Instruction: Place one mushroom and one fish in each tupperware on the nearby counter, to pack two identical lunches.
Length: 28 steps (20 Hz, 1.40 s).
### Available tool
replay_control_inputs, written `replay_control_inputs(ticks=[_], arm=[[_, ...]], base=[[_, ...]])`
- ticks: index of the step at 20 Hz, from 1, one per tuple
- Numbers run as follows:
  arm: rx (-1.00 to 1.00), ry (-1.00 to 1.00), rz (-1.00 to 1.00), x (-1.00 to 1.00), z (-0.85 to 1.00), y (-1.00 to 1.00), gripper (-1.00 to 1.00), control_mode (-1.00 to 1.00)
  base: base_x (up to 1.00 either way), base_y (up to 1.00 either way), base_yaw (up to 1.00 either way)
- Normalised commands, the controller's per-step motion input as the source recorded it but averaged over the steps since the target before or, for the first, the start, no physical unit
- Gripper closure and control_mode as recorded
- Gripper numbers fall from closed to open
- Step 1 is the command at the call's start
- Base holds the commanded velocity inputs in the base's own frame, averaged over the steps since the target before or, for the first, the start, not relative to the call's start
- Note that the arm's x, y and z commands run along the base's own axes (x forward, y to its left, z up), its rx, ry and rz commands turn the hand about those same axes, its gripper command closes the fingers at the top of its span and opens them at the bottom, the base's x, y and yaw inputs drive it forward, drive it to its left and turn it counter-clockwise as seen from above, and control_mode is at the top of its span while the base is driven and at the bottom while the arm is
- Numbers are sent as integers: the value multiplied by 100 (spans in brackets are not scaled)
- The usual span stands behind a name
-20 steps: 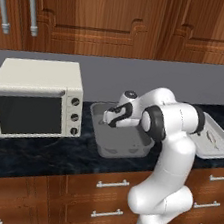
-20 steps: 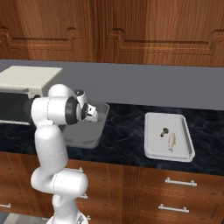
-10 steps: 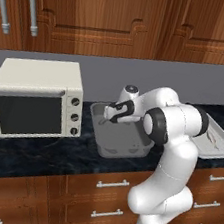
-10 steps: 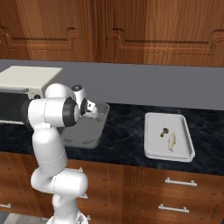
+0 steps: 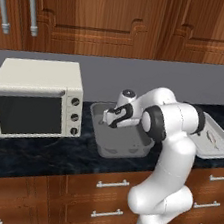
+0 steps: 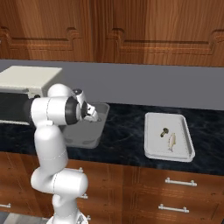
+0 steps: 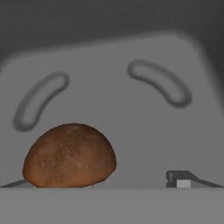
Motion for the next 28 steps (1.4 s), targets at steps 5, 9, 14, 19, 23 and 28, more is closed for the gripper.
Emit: replay_control_inputs(ticks=[5, 9, 14, 19, 23, 28], arm=[[0, 0, 0, 0, -23, 0, -100, -100], [0, 0, 0, 1, -36, 0, -100, -100], [0, 0, 0, 6, -34, 0, -100, -100], [0, 0, 0, -6, 16, 0, -100, -100], [0, 0, 0, -31, 81, 0, -100, -100], [0, 0, 0, -60, 36, -18, -100, -100]], base=[[0, 0, 0], [0, 0, 0], [0, 0, 0], [0, 0, 0], [0, 0, 0], [0, 0, 0]])
